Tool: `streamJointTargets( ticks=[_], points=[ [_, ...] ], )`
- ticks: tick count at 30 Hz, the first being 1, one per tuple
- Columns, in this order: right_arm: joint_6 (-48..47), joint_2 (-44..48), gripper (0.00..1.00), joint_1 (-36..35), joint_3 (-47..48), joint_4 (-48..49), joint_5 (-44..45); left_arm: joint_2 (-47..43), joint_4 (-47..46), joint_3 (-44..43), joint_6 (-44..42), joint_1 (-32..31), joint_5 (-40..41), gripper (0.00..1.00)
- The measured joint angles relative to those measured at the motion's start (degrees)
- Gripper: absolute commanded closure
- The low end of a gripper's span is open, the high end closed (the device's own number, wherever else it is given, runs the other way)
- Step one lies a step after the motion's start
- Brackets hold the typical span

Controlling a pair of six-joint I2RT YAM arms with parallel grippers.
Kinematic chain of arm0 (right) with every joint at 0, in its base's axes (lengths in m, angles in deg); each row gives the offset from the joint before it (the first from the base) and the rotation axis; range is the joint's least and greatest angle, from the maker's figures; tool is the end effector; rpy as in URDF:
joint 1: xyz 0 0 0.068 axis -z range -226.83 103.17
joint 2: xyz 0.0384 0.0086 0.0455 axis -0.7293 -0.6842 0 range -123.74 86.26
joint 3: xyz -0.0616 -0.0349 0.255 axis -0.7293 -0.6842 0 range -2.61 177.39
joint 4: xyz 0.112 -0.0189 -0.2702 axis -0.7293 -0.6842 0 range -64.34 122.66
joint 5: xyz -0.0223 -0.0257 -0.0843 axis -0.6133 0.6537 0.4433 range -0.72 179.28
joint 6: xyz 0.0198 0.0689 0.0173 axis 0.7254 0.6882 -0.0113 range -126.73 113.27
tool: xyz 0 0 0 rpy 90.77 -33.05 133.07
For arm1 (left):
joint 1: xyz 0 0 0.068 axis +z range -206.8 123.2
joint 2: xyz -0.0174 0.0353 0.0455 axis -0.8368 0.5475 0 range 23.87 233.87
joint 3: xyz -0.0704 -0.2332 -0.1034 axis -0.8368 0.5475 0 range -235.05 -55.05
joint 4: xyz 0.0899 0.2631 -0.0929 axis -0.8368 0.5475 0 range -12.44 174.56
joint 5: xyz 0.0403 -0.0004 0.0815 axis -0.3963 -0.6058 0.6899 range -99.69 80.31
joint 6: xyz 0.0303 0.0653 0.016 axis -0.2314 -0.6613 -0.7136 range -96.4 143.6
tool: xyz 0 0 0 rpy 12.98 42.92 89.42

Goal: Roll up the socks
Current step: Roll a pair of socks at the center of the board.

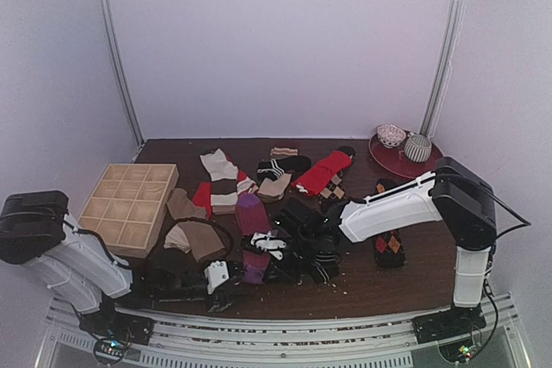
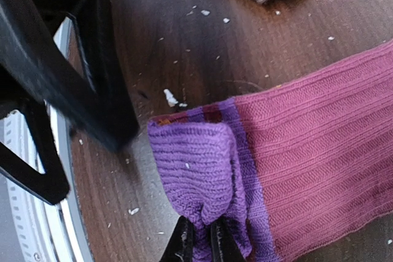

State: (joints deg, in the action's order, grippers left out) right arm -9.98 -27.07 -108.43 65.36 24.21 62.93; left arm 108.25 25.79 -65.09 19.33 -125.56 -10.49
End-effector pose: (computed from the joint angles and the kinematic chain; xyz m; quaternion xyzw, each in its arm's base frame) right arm 0.1832 0.3964 0.0878 -0.5560 0.7433 0.3366 0.1584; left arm 0.0909 -0.2362 0.0637 0.4980 0.6662 -0.3009 0.4664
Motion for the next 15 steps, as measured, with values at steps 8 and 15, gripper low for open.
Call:
streamJointTargets(
  ticks=[8,15],
  points=[
    [-0.9,0.1,0.98,0.4,-0.4,-1.7,-3.5,5.1,-2.3,-4.4,-4.0,-0.1,-1.5,0.46],
    [-1.1,0.2,0.98,0.6,-0.8,-2.0,-5.6,8.3,-0.4,-7.0,-4.2,-0.1,-1.1,0.52]
  ],
)
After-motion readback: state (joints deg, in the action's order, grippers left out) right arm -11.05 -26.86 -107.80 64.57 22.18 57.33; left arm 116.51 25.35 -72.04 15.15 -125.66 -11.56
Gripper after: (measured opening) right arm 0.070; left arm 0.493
